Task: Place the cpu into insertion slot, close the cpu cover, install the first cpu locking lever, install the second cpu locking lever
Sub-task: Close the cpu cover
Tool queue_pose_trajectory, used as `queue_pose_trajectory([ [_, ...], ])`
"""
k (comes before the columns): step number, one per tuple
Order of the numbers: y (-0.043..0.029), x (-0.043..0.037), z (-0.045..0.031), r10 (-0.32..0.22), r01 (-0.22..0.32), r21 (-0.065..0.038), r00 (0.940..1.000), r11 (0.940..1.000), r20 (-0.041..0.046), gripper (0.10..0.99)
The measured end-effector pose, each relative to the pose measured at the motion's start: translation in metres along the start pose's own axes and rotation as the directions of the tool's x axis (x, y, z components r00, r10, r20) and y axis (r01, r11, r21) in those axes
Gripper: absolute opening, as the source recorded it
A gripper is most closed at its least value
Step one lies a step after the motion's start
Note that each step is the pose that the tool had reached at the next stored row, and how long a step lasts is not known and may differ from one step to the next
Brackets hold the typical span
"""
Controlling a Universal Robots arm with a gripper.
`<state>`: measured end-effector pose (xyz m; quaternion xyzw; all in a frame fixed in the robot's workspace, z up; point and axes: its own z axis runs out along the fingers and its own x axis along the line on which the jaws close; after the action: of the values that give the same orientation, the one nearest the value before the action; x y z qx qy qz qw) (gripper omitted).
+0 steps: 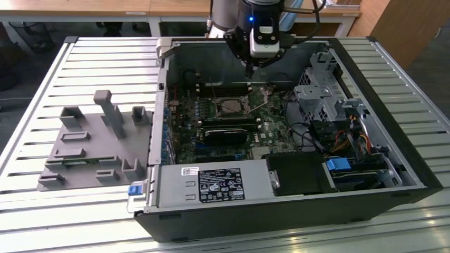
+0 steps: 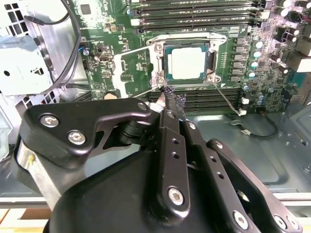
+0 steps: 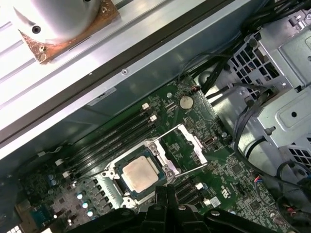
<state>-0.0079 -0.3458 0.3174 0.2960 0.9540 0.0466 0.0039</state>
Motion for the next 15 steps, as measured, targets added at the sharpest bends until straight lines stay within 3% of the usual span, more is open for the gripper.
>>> queue_pose_trajectory([
  [15, 0.0064, -0.0081, 0.0083, 0.0, 0.0, 0.0, 1.0, 1.0, 0.0, 0.106],
])
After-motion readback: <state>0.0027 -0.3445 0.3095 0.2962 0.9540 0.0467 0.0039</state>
